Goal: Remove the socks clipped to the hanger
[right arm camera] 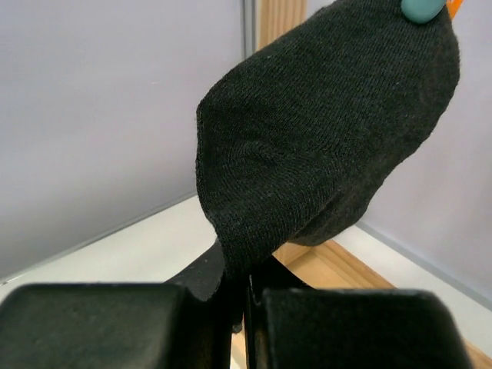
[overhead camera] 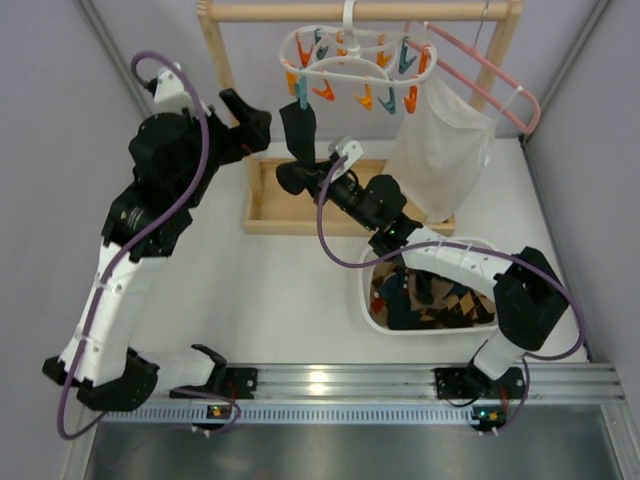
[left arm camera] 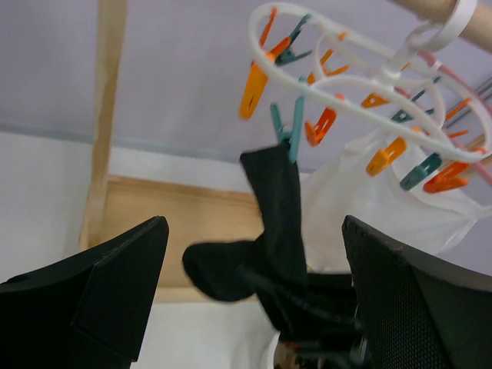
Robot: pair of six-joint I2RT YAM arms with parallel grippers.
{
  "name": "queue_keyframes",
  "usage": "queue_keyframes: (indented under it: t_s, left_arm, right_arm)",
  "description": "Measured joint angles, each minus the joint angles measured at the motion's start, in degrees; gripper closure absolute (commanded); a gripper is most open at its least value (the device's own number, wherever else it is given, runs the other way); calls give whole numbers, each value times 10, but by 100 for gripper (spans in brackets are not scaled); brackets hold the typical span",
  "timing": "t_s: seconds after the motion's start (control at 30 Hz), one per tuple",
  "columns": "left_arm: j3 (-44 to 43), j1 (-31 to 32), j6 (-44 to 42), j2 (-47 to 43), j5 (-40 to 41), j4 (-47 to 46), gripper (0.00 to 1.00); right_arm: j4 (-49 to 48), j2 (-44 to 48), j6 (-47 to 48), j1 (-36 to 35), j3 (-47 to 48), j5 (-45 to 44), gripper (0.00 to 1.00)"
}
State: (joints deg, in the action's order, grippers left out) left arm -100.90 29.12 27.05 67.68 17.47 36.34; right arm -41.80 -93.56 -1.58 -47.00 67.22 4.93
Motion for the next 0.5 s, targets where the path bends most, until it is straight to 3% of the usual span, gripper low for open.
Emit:
queue_keyframes:
  t_s: [0.23,0.5]
  left_arm:
    - [-217,0,-37,207,-41,-3,2]
    - [-259,0,-42,260,-96,2,6]
  right_arm:
    - [38,28,-1,-20,-24,-21,100]
    - [69,61,-15,-20,-47,-15,100]
